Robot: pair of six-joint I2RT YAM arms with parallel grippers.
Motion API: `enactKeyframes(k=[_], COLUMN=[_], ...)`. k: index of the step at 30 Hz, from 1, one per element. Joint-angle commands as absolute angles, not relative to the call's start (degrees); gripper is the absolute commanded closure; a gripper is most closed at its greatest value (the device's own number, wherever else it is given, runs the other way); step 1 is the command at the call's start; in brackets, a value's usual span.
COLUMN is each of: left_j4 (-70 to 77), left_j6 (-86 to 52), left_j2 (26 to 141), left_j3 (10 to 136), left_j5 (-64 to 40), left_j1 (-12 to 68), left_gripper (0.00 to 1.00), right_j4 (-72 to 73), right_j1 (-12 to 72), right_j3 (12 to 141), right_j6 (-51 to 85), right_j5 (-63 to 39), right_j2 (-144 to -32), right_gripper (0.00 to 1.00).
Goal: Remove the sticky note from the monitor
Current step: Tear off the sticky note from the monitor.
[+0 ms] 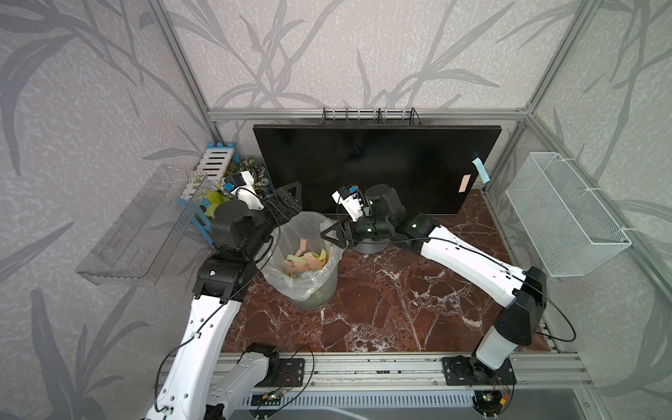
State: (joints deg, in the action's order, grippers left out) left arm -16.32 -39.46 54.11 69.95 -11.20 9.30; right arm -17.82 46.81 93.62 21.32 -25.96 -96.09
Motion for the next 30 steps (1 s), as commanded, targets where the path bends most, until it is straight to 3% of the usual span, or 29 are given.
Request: enactKeyframes(k=[1,15,30], left_j4=[-13.66,-9.59,-8.2], left_j6=[-38.41,-38.61,-38.76], left_j2=[54.44,57.87,62.97], left_j3=[69.07,68.58,69.75], left_j5=[-15.69,-25.73,-21.85], left_j1=[9.05,12.2,25.38], left_gripper=[0.0,0.0,0.0], right_j4=[-12.62,8.72,40.45], right_j1=[45.0,32.19,29.24], right_j3=[90.01,62.92,46.73], right_j6=[23.58,35.91,48.01], right_j5=[-25.33,-23.72,-21.36], right_j2=[-91.94,-82.69,-89.5], right_gripper=[0.32,0.28,0.35])
